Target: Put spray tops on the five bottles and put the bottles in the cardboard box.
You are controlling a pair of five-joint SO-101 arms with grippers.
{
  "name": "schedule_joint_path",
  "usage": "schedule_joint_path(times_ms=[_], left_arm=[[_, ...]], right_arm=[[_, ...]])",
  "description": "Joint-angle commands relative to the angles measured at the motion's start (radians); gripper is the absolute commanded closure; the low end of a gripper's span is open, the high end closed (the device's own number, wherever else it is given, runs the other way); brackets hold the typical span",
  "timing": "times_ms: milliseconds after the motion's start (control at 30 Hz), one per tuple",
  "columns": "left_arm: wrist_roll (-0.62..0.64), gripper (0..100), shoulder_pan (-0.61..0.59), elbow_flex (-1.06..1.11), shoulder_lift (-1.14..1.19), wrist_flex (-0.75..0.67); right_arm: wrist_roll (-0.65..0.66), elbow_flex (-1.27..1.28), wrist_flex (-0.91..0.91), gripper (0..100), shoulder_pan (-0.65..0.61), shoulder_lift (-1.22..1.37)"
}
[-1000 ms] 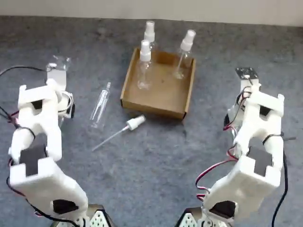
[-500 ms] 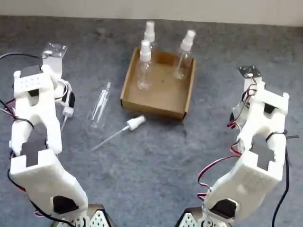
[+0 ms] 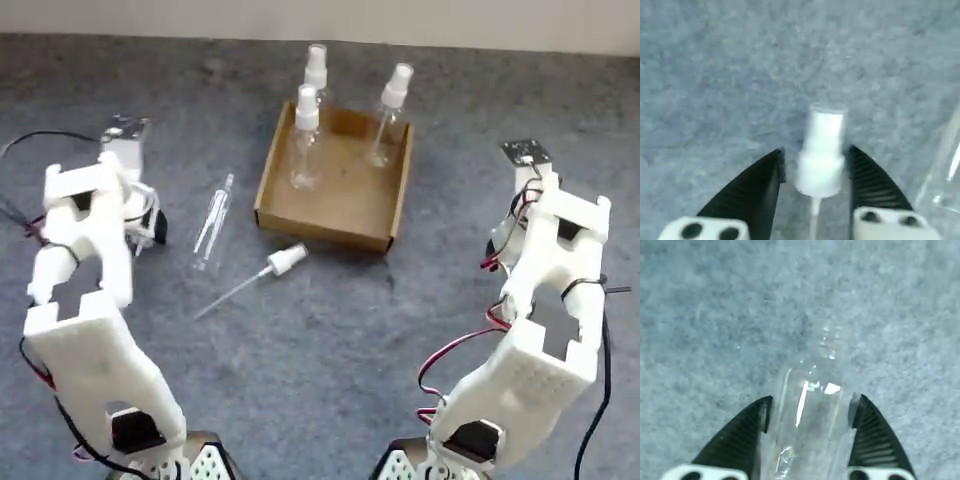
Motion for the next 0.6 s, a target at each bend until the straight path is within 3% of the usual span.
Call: schedule_joint_path(times_ms=[0,300,400,567], left_arm=[[0.006,98,0.007,-0.042,-0.031,-0.044],[-0.037,100,0.007,-0.042,-0.068,-0.028],[0.051,100,0.007,-0.041,-0.171,0.075],[0.091,100,0.028,0.041,-0.432,0.17]], right_arm=[[0.012,-0.053,0.013,87.1,0.015,-0.007],[0.012,-0.053,0.016,87.0,0.015,-0.013],[0.012,-0.059,0.045,86.7,0.015,-0.013],[0.008,-0.062,0.101,86.1,0.008,-0.013]])
